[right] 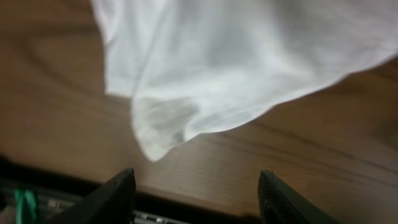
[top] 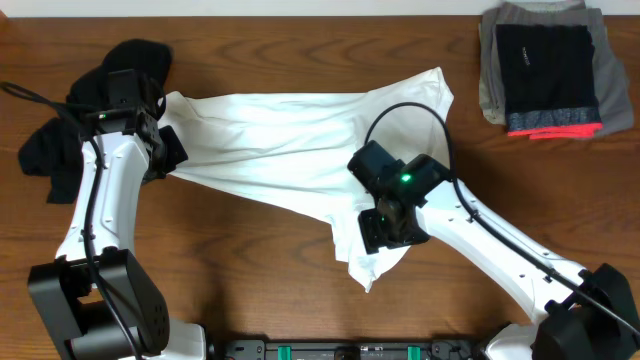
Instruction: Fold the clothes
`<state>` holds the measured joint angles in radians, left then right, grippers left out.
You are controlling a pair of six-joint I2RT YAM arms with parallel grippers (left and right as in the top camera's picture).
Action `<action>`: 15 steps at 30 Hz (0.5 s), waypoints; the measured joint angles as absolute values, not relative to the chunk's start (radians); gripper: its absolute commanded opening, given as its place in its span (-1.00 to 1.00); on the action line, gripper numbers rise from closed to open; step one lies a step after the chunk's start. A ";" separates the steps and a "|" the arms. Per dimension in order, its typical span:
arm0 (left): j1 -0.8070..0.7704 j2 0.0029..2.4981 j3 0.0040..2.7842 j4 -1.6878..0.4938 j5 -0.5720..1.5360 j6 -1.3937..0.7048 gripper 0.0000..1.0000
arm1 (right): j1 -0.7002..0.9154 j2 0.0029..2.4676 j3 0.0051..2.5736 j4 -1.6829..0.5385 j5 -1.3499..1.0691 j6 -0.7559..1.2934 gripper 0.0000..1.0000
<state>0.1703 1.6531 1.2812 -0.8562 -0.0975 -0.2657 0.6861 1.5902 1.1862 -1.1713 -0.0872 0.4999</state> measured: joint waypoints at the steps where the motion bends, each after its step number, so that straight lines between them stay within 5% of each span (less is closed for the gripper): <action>1: 0.170 1.653 1.281 -0.857 -0.097 -0.265 -0.88 | 0.674 1.590 1.184 -1.170 -0.076 0.513 0.17; 7: 0.170 1.653 1.281 -0.856 -0.097 -0.265 -0.88 | 0.633 1.591 1.118 -1.097 -0.047 0.546 0.07; 15: 0.170 1.653 1.281 -0.843 -0.097 -0.266 -0.88 | 0.619 1.605 0.970 -0.813 -0.021 0.558 -0.65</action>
<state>0.1703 1.6531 1.2812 -0.8429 -0.0975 -0.2657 0.6186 1.6047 0.9703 -0.8131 -0.0208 0.5575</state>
